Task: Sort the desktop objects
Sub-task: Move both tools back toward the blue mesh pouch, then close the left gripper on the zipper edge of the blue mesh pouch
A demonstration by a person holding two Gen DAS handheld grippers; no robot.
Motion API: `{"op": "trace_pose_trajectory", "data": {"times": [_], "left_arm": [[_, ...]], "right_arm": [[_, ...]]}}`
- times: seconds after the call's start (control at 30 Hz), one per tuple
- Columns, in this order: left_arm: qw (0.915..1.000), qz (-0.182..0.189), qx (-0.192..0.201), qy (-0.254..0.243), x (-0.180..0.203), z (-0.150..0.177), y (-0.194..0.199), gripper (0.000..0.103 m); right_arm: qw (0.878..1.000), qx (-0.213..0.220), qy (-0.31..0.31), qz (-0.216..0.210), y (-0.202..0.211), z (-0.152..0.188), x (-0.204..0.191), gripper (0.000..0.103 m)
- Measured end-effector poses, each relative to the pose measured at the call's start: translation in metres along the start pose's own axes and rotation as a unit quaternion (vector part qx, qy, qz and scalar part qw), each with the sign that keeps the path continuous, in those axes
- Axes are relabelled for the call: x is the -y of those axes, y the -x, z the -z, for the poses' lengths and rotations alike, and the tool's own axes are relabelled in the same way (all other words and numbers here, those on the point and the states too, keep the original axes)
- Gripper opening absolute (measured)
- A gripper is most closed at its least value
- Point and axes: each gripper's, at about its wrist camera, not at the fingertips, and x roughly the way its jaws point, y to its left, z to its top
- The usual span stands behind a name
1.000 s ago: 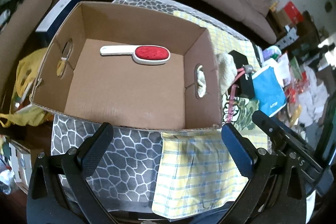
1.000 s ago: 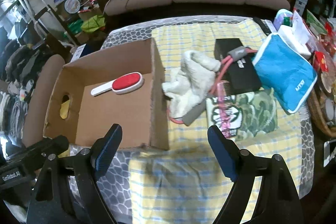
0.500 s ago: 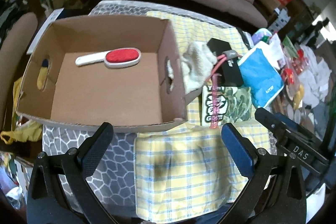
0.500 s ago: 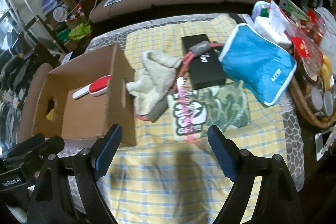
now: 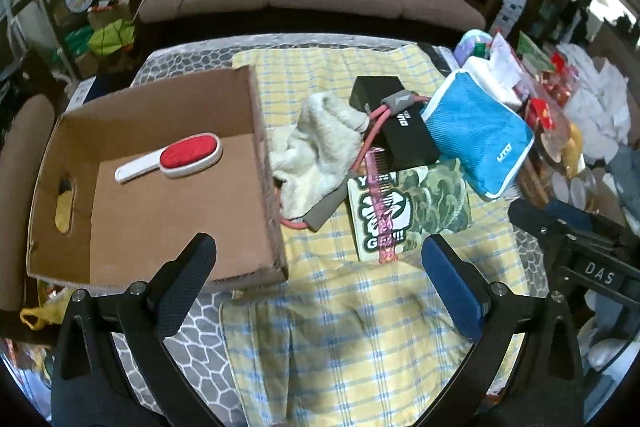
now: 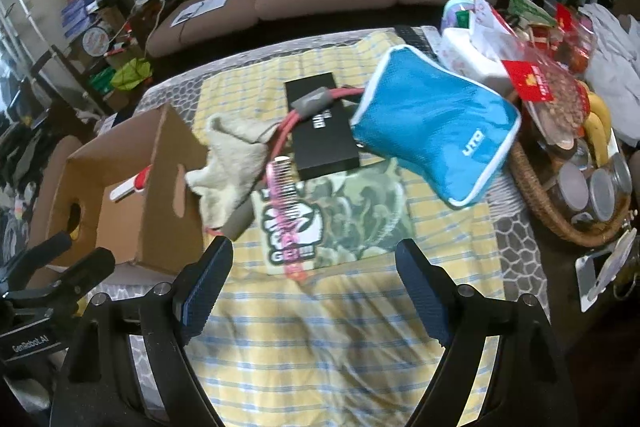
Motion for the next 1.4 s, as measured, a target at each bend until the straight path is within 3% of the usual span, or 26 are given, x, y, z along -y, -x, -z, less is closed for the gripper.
{"op": "trace_pose_trajectory", "data": {"times": [0.47,1.0,1.2,1.4], "left_arm": [[0.9986,0.022,0.000,-0.049,0.045,-0.028,-0.039,0.103],[0.9922,0.040,-0.017,-0.117,0.129,-0.082,-0.133,0.103],[0.9896,0.039,-0.016,-0.137,0.163,-0.107,-0.168,0.103],[0.9863,0.035,0.004,-0.161,0.187,-0.135,-0.196,0.103]], "right_arm": [[0.998,0.008,-0.067,0.012,-0.016,-0.025,0.088,0.084],[0.989,-0.007,-0.140,0.039,-0.074,-0.033,0.198,0.080],[0.983,-0.013,-0.182,0.012,-0.096,-0.030,0.222,0.073],[0.983,0.011,-0.180,0.029,-0.103,-0.036,0.233,0.064]]}}
